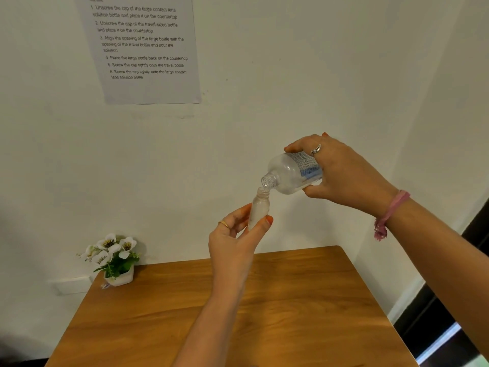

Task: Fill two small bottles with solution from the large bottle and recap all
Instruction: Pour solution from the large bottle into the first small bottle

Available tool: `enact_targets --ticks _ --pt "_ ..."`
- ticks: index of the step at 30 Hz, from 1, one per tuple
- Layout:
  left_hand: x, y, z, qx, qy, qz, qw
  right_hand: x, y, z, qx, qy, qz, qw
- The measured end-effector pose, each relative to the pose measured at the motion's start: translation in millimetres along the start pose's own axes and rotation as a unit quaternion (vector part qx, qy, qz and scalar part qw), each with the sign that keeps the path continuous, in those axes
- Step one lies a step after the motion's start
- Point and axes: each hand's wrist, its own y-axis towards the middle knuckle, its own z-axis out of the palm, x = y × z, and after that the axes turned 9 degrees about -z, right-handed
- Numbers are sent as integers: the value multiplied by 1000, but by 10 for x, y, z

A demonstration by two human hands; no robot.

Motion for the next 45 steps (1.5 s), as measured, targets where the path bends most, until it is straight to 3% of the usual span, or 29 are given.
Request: enact_targets --ticks 20,30,45 --pt "19 -34 -66 3 -2 -10 1000 39 -125 263 15 146 90 985" --pt "402 -137 -532 39 39 -47 997 284 -504 819 -61 308 232 921" --pt "1499 -465 -1733 33 195 -133 971 842 -1165 1802 -102 364 353 856"
